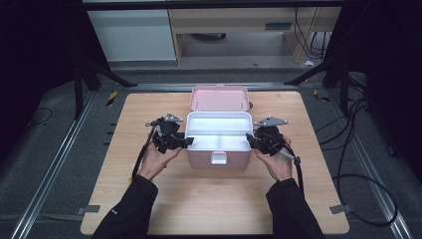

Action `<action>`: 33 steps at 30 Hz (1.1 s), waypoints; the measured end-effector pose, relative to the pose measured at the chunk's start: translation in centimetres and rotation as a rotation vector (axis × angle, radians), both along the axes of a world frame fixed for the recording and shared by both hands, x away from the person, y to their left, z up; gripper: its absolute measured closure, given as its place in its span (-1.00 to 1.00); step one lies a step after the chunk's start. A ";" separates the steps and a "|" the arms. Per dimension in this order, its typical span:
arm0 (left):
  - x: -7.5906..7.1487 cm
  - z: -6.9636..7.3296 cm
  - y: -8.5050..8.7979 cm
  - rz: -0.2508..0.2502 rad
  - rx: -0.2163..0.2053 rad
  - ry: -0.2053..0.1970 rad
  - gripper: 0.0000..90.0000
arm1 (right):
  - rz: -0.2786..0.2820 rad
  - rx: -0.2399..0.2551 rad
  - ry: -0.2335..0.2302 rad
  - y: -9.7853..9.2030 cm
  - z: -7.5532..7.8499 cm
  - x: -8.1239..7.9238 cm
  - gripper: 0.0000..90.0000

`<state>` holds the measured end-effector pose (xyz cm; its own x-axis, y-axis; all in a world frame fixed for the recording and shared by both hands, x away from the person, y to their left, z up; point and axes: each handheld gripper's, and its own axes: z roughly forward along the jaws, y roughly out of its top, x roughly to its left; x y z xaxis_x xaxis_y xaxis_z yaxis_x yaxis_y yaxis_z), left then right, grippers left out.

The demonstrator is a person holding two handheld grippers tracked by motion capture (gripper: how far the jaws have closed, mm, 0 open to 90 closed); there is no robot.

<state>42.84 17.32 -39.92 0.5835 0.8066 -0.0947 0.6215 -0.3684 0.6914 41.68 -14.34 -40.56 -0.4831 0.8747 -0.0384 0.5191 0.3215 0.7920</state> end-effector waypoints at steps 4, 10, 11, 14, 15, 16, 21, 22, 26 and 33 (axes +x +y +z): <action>-0.7 0.0 0.6 0.004 0.008 -0.003 0.27 | 0.019 0.014 -0.009 0.4 0.0 -0.8 0.52; -1.5 0.0 1.3 0.004 0.008 -0.005 0.27 | 0.034 -0.010 -0.008 1.4 0.1 -1.9 0.52; -1.8 0.0 1.5 0.003 0.010 -0.006 0.27 | 0.036 -0.012 -0.012 1.5 0.1 -2.1 0.52; -2.1 0.1 1.8 -0.003 0.028 -0.010 0.27 | 0.041 -0.012 -0.012 1.8 0.1 -2.6 0.51; -2.2 0.1 1.8 -0.007 0.032 -0.013 0.27 | 0.039 -0.013 -0.011 1.9 0.1 -2.8 0.51; -2.2 0.1 1.8 -0.007 0.032 -0.013 0.27 | 0.039 -0.013 -0.011 1.9 0.1 -2.8 0.51; -1.9 0.0 1.8 -0.023 0.046 -0.010 0.25 | 0.031 -0.036 -0.006 2.3 0.3 -3.2 0.51; -1.8 0.0 1.8 -0.027 0.037 -0.010 0.24 | 0.031 -0.041 -0.002 2.3 0.3 -3.2 0.49; -1.8 0.4 2.5 -0.042 0.011 -0.032 0.13 | 0.056 0.015 -0.005 1.8 0.6 -3.0 0.32; -1.3 1.8 4.6 -0.092 -0.039 -0.094 -0.11 | 0.097 0.088 -0.071 -0.5 2.2 -1.8 -0.04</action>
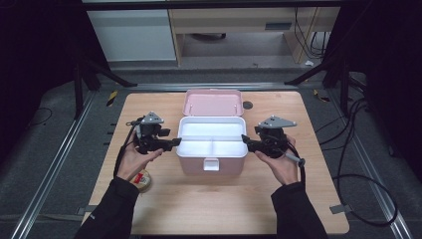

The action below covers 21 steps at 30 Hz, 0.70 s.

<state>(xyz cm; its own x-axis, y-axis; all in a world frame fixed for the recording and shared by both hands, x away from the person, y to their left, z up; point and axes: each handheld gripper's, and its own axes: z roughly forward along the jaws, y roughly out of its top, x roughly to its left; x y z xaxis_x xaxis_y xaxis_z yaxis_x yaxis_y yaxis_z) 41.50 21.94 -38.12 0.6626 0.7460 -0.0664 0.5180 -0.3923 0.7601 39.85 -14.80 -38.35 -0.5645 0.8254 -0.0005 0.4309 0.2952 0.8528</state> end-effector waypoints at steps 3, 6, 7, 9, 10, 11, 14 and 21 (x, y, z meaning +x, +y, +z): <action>0.5 0.4 0.3 -0.054 0.020 -0.021 -0.12 | 0.032 -0.002 -0.006 -0.7 0.4 0.7 -0.11; 1.0 1.1 0.5 -0.082 0.067 -0.027 -0.15 | 0.073 -0.054 -0.011 -1.2 0.8 1.4 -0.16; 1.3 1.6 0.6 -0.102 0.066 -0.041 -0.17 | 0.102 -0.057 -0.004 -1.3 0.9 1.7 -0.16; 1.5 1.8 0.7 -0.115 0.066 -0.040 -0.19 | 0.127 -0.064 0.006 -1.4 1.1 1.9 -0.15; 1.8 2.1 0.7 -0.121 0.074 -0.047 -0.20 | 0.145 -0.071 0.002 -1.3 1.4 2.1 -0.14; 2.0 2.2 0.8 -0.122 0.079 -0.050 -0.20 | 0.168 -0.079 -0.016 -1.2 1.6 2.2 -0.13; 2.6 2.7 0.8 -0.149 0.080 -0.043 -0.12 | 0.245 -0.105 -0.018 -0.6 2.5 2.7 -0.16; 3.7 3.3 -0.3 -0.245 0.143 -0.014 -0.12 | 0.309 -0.159 0.005 0.5 3.2 3.8 -0.14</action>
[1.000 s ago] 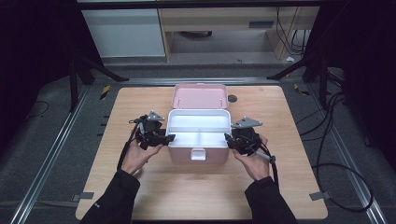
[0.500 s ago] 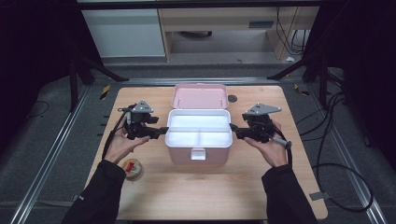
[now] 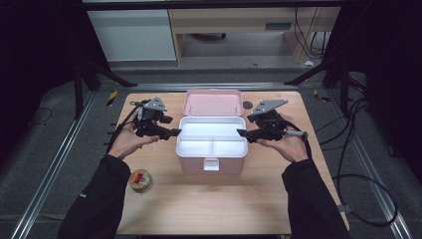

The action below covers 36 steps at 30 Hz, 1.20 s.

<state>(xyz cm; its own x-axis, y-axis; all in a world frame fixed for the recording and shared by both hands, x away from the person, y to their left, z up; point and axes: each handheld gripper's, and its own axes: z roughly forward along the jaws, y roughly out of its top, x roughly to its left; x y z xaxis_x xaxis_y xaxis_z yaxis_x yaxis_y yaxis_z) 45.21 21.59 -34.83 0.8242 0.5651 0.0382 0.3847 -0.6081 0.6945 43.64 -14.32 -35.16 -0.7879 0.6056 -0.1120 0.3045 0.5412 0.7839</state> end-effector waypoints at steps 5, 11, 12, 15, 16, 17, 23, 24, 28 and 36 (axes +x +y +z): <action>0.6 0.7 -1.2 -0.062 0.053 0.020 -0.10 | 0.055 -0.041 0.018 0.4 0.8 1.0 -0.04; 1.0 1.1 -2.3 -0.129 0.080 0.008 -0.12 | 0.123 -0.108 0.027 0.6 1.2 1.9 0.06; 1.1 0.9 -2.5 -0.142 0.086 0.015 -0.12 | 0.135 -0.116 0.032 0.7 1.1 2.0 0.09; 1.3 0.5 -2.9 -0.179 0.099 0.039 -0.10 | 0.171 -0.142 0.050 0.9 0.9 2.5 0.17; 1.4 -0.1 -3.2 -0.203 0.125 0.057 -0.05 | 0.195 -0.162 0.066 1.1 0.7 2.7 0.22; 1.5 -0.3 -3.4 -0.207 0.147 0.064 -0.03 | 0.207 -0.175 0.075 1.3 0.5 2.8 0.23; 1.9 -1.3 -4.1 -0.243 0.189 0.077 0.16 | 0.283 -0.270 0.114 2.2 0.1 3.3 0.43; 2.0 -1.4 -4.2 -0.253 0.195 0.082 0.19 | 0.296 -0.285 0.126 2.3 0.0 3.4 0.46; 2.1 -1.5 -4.4 -0.262 0.234 0.104 0.32 | 0.317 -0.338 0.155 2.7 -0.3 3.5 0.54; 2.4 -1.2 -4.9 -0.305 0.314 0.100 0.62 | 0.359 -0.436 0.198 3.9 -1.7 4.4 0.70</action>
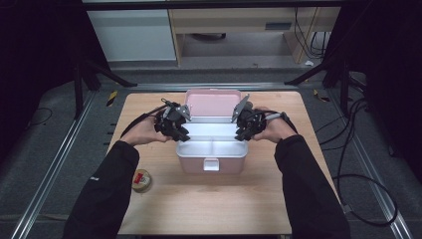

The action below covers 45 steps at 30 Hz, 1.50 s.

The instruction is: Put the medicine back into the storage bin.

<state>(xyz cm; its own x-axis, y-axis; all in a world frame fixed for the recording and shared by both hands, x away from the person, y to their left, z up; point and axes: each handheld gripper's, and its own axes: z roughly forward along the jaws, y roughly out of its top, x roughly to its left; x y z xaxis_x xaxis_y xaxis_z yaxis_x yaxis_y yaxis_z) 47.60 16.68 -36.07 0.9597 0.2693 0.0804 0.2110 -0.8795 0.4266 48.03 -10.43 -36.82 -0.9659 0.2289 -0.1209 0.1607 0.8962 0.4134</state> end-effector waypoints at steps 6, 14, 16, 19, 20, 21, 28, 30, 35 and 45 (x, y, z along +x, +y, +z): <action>0.5 -0.2 -0.1 -0.027 0.019 0.017 0.67 | 0.009 -0.021 0.043 0.2 -0.4 0.6 0.85; 1.3 -0.7 -0.1 -0.053 0.038 0.051 0.74 | 0.027 -0.053 0.071 0.6 -0.5 1.1 0.86; 1.4 -0.9 -0.3 -0.058 0.048 0.053 0.75 | 0.033 -0.067 0.073 0.7 -0.5 1.1 0.86; 1.8 -0.9 -0.9 -0.076 0.111 0.062 0.83 | 0.046 -0.086 0.079 1.0 -0.7 1.2 0.86; 1.9 -0.9 -1.1 -0.081 0.122 0.070 0.83 | 0.049 -0.085 0.082 1.0 -0.7 1.3 0.86; 1.9 -0.9 -1.1 -0.081 0.122 0.070 0.84 | 0.052 -0.085 0.086 1.0 -0.7 1.4 0.87; 2.7 -1.0 -0.8 -0.099 0.100 0.122 0.88 | 0.055 -0.059 0.124 0.7 -0.7 1.8 0.90; 2.7 -0.8 -1.2 -0.115 0.132 0.118 0.89 | 0.056 -0.052 0.125 0.6 -0.6 1.9 0.90; 2.6 -0.4 -1.5 -0.126 0.150 0.107 0.91 | 0.061 -0.042 0.127 0.5 -0.4 1.8 0.92; 2.1 1.1 -1.0 -0.129 0.120 0.074 0.91 | 0.073 -0.040 0.084 0.5 1.1 1.3 0.93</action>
